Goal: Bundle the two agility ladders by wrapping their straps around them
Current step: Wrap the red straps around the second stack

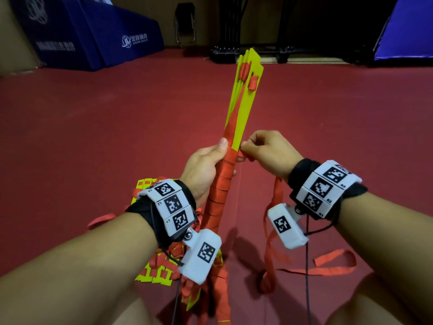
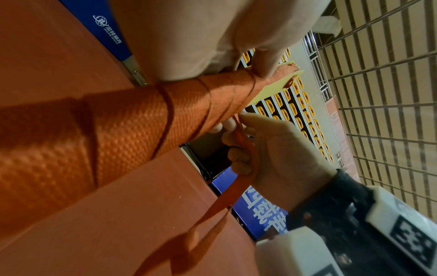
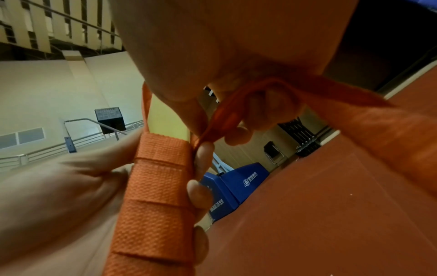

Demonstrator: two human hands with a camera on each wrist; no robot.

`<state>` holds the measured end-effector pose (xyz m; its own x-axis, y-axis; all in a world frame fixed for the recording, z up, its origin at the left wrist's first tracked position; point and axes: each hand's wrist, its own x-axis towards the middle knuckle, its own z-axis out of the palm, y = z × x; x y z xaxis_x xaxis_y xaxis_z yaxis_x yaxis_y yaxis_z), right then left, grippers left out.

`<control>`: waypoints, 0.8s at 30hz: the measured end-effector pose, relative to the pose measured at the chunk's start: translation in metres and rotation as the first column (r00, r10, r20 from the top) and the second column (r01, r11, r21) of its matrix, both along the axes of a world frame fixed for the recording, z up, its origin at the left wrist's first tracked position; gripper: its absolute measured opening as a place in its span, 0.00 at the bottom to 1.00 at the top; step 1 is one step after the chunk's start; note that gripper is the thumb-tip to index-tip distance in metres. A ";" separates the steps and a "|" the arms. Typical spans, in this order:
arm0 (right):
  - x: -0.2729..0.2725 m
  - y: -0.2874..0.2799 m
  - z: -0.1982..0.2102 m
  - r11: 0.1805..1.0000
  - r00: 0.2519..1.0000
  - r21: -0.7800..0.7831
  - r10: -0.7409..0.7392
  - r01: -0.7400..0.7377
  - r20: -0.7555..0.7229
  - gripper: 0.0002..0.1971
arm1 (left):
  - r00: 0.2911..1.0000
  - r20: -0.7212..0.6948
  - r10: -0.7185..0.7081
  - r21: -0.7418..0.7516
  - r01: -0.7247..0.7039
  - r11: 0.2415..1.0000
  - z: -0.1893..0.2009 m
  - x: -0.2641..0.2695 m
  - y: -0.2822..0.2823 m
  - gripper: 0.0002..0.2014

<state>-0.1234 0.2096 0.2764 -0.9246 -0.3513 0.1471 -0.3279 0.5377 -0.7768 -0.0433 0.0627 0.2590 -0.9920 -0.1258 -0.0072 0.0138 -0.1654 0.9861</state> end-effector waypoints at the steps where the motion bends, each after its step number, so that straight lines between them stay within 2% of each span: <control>1: 0.001 0.001 0.001 0.999 1.000 0.034 -0.003 0.004 -0.017 0.12 | 1.000 0.004 -0.006 -0.006 0.006 1.000 0.000 0.001 0.001 0.19; 5: 0.002 0.004 0.004 0.995 1.000 0.096 0.017 -0.014 -0.023 0.10 | 0.999 0.029 -0.031 -0.027 0.032 0.999 -0.001 0.001 0.000 0.20; 12: -0.001 0.006 0.000 0.994 0.982 -0.062 0.094 -0.085 0.166 0.05 | 0.994 0.039 -0.103 -0.076 0.105 0.992 -0.001 0.004 0.003 0.17; 16: -0.002 0.002 -0.001 0.987 0.973 -0.162 0.038 -0.001 0.226 0.06 | 0.996 0.041 -0.078 -0.073 0.081 0.994 -0.001 0.001 0.004 0.17; 19: -0.003 0.002 0.000 0.973 0.970 -0.217 -0.021 0.075 0.241 0.13 | 0.997 0.052 -0.056 -0.055 0.058 0.997 -0.001 0.000 0.003 0.18; 24: -0.003 0.003 -0.003 0.993 0.976 -0.120 0.029 -0.003 0.214 0.10 | 0.998 0.052 -0.033 -0.051 0.036 0.998 -0.005 -0.004 -0.001 0.20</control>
<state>-0.1259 0.2129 0.2735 -0.9334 -0.3587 -0.0135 -0.1540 0.4342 -0.8876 -0.0469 0.0612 0.2539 -0.9942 -0.0932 -0.0528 -0.0420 -0.1136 0.9926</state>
